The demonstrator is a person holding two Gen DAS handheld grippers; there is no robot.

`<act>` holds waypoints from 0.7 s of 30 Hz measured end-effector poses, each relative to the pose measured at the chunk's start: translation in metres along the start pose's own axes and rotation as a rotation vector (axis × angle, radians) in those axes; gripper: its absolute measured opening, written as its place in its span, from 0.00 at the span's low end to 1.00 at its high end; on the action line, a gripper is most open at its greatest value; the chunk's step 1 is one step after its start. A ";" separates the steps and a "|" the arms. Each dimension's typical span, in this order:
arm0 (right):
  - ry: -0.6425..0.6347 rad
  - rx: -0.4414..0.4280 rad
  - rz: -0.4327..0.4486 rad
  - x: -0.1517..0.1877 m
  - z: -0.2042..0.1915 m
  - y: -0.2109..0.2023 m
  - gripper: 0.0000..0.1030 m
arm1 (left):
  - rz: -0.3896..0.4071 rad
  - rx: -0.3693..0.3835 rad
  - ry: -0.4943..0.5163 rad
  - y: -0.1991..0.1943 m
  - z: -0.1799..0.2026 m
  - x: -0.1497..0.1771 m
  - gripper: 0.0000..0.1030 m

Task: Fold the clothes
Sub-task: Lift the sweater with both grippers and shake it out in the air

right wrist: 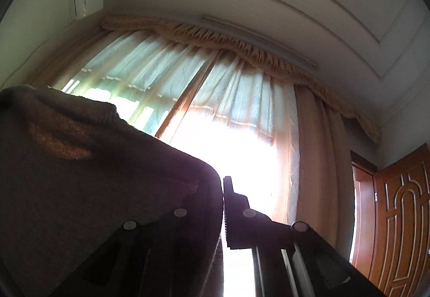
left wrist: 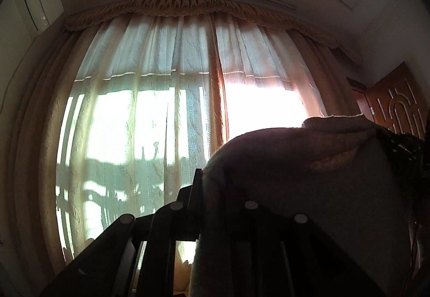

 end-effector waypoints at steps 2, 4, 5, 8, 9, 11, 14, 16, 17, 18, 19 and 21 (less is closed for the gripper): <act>-0.010 -0.036 -0.093 0.038 -0.021 0.023 0.09 | -0.095 -0.014 0.000 0.029 -0.007 0.036 0.17; -0.008 -0.079 -0.200 0.086 -0.046 0.048 0.09 | -0.207 -0.028 -0.015 0.062 -0.017 0.081 0.17; -0.006 -0.103 -0.257 0.112 -0.060 0.062 0.09 | -0.265 -0.036 -0.031 0.078 -0.024 0.105 0.17; -0.011 -0.170 -0.430 0.194 -0.103 0.100 0.09 | -0.418 -0.082 -0.055 0.125 -0.039 0.184 0.17; -0.014 -0.190 -0.489 0.222 -0.119 0.111 0.09 | -0.462 -0.094 -0.058 0.138 -0.041 0.210 0.17; -0.009 -0.228 -0.608 0.280 -0.147 0.132 0.09 | -0.552 -0.117 -0.063 0.163 -0.045 0.263 0.17; -0.012 -0.247 -0.768 0.367 -0.182 0.155 0.09 | -0.686 -0.150 -0.069 0.199 -0.050 0.341 0.17; -0.024 -0.256 -0.858 0.420 -0.201 0.161 0.09 | -0.769 -0.162 -0.062 0.215 -0.055 0.391 0.17; -0.036 -0.262 -0.889 0.440 -0.209 0.161 0.09 | -0.805 -0.169 -0.059 0.222 -0.056 0.413 0.17; -0.048 -0.268 -0.920 0.460 -0.218 0.162 0.09 | -0.841 -0.175 -0.055 0.228 -0.058 0.435 0.17; -0.059 -0.274 -0.948 0.478 -0.225 0.163 0.09 | -0.875 -0.181 -0.053 0.235 -0.059 0.455 0.17; -0.081 -0.290 -0.985 0.499 -0.231 0.168 0.09 | -0.926 -0.183 -0.062 0.244 -0.059 0.485 0.17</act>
Point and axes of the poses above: each gripper's, at about its wrist camera, not at the fingertips, and y roughly the way its jaws point, z to its right, x to its underside, the point moved 9 cm from there along y, roughly the way its jaws point, and after that the axes turned 2 degrees about -y, right-handed, at the moved point
